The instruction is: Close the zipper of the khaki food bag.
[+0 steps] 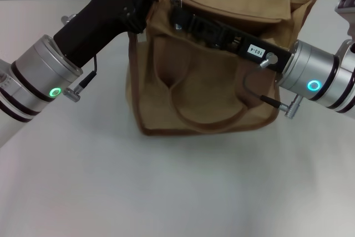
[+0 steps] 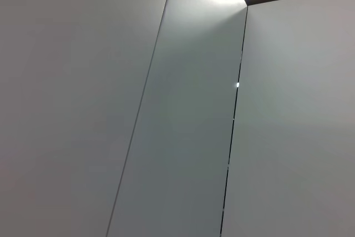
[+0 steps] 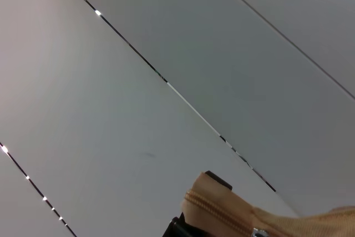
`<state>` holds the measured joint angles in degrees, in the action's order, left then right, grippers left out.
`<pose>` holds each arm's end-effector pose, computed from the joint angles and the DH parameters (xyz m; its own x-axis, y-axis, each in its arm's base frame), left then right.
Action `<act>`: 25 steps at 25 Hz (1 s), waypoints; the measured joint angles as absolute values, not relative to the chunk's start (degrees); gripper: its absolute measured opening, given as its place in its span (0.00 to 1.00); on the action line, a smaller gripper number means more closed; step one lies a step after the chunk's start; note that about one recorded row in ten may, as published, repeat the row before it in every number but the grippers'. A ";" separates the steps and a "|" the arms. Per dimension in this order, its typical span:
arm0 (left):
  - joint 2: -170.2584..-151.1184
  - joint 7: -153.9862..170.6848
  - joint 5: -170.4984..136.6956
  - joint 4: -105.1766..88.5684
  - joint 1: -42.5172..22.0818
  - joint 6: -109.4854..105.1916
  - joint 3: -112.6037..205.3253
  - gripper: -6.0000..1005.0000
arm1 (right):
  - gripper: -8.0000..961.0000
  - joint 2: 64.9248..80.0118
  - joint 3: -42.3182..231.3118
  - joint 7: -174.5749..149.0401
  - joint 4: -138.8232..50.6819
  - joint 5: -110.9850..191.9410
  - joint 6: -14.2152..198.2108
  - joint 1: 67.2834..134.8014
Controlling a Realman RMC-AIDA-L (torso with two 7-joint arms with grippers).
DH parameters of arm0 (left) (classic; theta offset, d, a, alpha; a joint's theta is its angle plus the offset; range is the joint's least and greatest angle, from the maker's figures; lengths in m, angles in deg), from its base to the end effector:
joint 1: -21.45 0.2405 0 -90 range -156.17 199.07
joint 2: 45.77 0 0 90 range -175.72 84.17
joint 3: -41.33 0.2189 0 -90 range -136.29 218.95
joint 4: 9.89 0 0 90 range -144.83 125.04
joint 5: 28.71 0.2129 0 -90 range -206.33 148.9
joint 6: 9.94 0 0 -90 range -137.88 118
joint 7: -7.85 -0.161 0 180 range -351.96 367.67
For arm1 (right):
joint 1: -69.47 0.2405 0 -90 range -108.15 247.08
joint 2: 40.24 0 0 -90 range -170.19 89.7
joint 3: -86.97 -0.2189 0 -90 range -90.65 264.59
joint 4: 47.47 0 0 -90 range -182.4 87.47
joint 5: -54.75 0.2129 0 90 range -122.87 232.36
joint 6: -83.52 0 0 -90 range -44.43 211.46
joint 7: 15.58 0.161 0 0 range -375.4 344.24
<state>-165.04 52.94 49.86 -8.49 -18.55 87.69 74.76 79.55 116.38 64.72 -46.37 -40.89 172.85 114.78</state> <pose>-0.1560 0.3274 -0.0085 0.3333 -0.0593 0.9409 0.4626 -0.8594 -0.2180 0.1387 0.3305 -0.0522 0.2362 -0.5661 -0.7898 -0.5871 -0.7308 0.3483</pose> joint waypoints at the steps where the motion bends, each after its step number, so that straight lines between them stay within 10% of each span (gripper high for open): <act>1: -165.04 52.94 49.86 -8.49 -18.55 87.67 74.67 0.03 | 0.15 79.55 116.38 64.72 -46.25 -40.89 172.88 114.74; 7: -165.05 52.94 49.65 -8.35 -18.19 87.58 74.44 0.03 | 0.01 79.52 116.35 64.73 -45.06 -40.90 172.84 113.58; 25: -164.79 52.94 49.29 -6.82 -14.53 86.33 69.54 0.03 | 0.01 78.94 113.82 72.04 -32.85 -38.49 175.42 98.17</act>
